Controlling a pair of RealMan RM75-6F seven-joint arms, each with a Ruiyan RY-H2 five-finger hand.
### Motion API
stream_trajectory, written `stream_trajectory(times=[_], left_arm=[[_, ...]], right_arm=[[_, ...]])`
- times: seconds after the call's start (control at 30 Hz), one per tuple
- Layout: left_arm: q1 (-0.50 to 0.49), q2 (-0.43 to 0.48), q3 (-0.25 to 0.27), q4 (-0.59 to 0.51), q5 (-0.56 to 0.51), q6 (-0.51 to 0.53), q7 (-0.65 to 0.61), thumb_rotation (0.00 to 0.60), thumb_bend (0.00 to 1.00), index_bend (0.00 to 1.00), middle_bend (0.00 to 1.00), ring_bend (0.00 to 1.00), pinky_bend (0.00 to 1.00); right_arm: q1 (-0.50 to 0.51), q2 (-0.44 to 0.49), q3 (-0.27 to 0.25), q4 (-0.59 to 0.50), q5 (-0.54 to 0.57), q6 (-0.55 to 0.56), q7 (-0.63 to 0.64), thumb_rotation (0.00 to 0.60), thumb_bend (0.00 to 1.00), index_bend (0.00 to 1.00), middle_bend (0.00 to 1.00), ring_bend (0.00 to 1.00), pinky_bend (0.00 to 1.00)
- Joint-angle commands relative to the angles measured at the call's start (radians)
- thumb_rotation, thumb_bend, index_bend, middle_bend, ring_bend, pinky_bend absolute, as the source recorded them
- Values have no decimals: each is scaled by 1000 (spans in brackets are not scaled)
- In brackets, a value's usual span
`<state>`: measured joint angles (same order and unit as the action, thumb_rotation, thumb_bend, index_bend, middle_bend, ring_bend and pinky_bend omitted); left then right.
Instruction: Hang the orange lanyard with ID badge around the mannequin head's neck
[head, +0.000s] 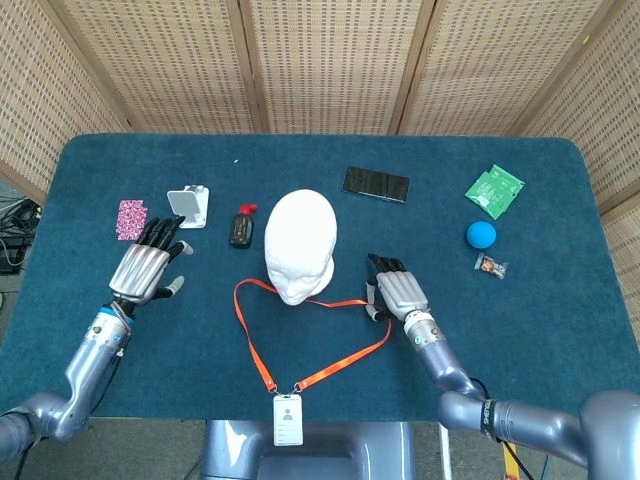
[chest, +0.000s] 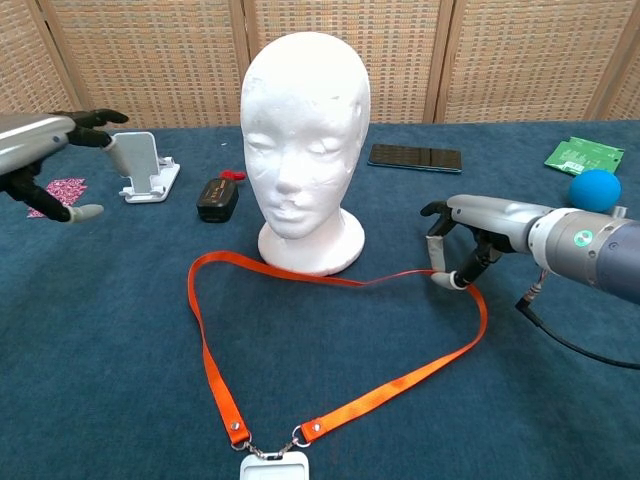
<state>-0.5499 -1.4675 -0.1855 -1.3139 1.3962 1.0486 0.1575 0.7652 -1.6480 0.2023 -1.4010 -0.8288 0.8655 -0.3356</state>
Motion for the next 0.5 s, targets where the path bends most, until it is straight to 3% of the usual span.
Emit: stream_trajectory(times=[0.03,0.5], left_arm=[[-49,-62,-4,70,-9,-39,13,600,400,367,0,0,0],[-155,-251,33,297,31,-109,-136,600,404,425,0,0,0]], right_arm=[[-2,6,1,-4,-5,-6,11,600,632,700,0,0,0],[-8,28,13,-12,-34,-48,112,600,636,714,0,0,0]])
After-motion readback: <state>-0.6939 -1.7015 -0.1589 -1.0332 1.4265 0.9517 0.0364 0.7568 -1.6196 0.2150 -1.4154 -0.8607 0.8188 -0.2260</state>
